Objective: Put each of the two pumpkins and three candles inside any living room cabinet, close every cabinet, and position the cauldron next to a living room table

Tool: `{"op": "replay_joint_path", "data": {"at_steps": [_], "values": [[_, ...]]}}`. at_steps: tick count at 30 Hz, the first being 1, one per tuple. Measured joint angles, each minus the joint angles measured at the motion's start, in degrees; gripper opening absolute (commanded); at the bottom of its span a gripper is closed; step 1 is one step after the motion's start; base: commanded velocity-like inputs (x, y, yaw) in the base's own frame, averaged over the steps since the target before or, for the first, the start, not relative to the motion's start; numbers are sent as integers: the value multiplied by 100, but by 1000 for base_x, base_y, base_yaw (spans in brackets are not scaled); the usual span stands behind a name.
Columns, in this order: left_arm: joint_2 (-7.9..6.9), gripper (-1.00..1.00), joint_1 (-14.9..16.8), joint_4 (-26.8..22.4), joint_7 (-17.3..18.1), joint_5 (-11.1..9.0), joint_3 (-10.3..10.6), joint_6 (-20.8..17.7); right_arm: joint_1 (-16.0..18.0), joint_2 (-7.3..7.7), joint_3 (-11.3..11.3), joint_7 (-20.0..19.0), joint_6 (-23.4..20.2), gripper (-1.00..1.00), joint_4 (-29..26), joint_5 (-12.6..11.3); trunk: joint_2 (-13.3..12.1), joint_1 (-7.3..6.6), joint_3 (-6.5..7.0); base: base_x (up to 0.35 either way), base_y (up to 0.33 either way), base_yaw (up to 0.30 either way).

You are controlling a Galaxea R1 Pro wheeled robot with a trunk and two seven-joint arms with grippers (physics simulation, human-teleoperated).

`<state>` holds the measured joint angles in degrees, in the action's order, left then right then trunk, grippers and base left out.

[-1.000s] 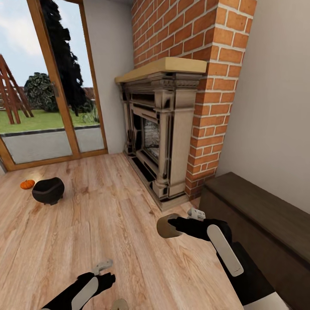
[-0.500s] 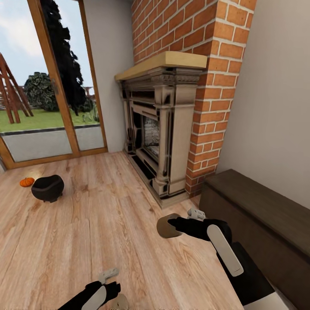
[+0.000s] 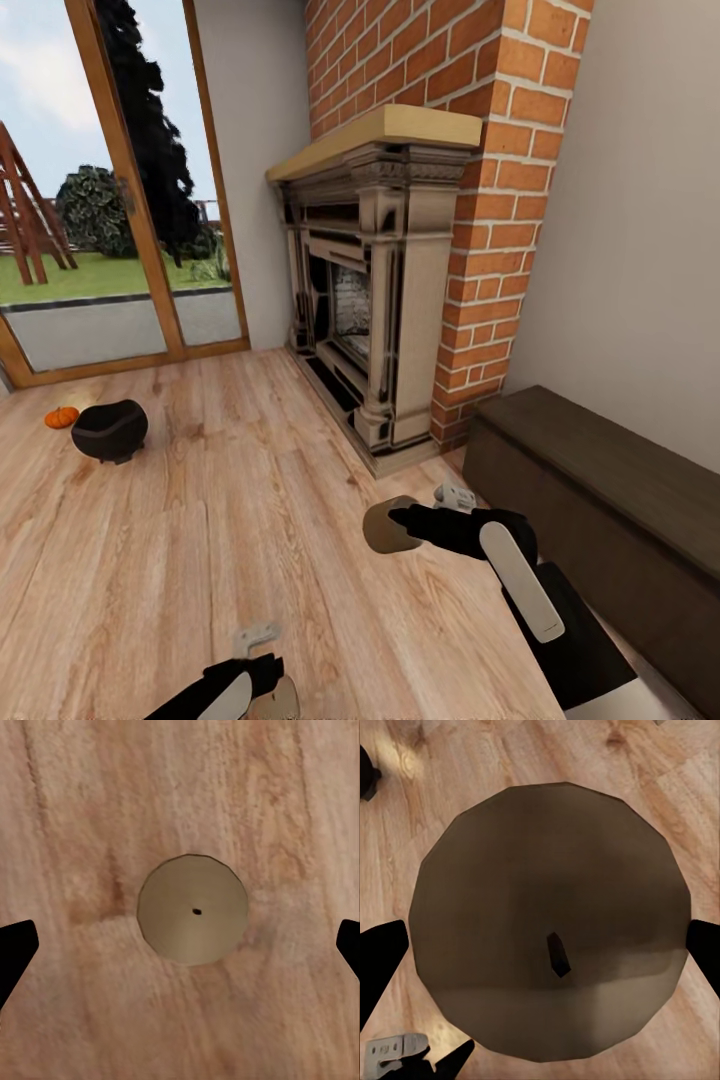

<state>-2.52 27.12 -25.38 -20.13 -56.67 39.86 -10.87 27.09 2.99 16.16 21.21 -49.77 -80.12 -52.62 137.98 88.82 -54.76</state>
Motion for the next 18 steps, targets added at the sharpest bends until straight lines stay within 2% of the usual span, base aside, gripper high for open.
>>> {"op": "replay_joint_path", "data": {"at_steps": [8, 13, 18], "values": [[65, 100, 0, 64, -1, 4, 39, 96, 1, -10, 0, 0, 4, -100, 28, 1, 321, 176, -144, 0, 0, 0], [82, 100, 0, 84, -5, 18, 178, 101, 1, -17, 2, 0, 11, -100, 51, 10, 521, 286, -233, 0, 0, 0], [117, 100, 0, 86, -4, 21, 247, 102, 1, -15, -5, 0, 12, -100, 74, 4, 529, 299, -344, 0, 0, 0]]}}
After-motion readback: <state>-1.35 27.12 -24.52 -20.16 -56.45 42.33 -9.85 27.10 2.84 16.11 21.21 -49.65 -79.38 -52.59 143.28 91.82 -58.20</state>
